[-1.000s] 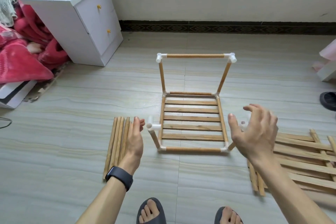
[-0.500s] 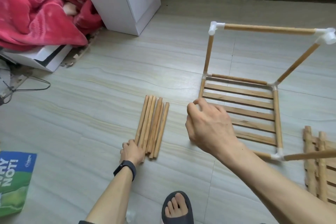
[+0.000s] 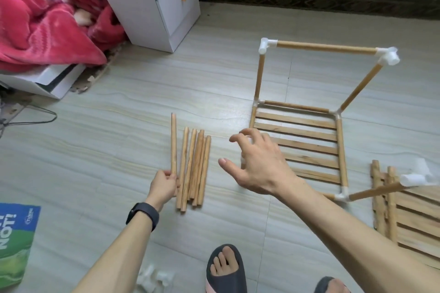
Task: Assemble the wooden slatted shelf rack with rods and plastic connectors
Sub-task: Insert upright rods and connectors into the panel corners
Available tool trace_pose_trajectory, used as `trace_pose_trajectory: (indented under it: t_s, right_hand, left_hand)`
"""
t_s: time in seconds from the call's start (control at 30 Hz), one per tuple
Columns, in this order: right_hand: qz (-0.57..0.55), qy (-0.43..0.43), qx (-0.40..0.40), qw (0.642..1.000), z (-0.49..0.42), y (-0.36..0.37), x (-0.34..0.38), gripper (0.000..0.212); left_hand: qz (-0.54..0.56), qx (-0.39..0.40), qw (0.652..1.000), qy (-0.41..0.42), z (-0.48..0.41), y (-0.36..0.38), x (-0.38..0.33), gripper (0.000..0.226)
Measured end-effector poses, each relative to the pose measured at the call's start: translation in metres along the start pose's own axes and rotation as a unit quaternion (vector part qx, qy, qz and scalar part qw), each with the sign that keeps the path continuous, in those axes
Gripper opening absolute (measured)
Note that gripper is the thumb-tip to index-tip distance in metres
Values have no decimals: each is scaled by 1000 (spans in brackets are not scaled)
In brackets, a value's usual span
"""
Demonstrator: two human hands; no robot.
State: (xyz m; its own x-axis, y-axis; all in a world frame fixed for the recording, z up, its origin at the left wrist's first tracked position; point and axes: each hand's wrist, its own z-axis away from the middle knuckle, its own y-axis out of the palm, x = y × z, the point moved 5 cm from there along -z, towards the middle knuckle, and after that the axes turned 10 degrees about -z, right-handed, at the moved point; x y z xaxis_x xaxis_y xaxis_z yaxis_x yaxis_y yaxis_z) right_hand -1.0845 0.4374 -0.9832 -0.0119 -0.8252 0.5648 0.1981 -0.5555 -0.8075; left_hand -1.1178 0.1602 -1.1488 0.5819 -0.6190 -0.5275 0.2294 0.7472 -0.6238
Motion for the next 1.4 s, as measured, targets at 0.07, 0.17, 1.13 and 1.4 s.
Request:
trace_pose_trajectory:
  t_s: [0.07, 0.17, 1.13, 1.4]
  right_hand:
    - [-94, 33, -1, 995, 4, -18, 6, 86]
    - [-296, 90, -90, 947, 15, -59, 0, 95]
    - [-789, 241, -345, 448, 155, -16, -132, 18]
    - [-766, 238, -353, 482, 151, -24, -139, 17]
  left_hand:
    - [4, -35, 994, 100, 25, -22, -44, 11]
    - [-39, -75, 955, 283, 79, -47, -118, 11]
    - [30, 79, 962, 261, 125, 71, -191, 52]
    - [-9, 119, 951, 285, 136, 75, -190, 59]
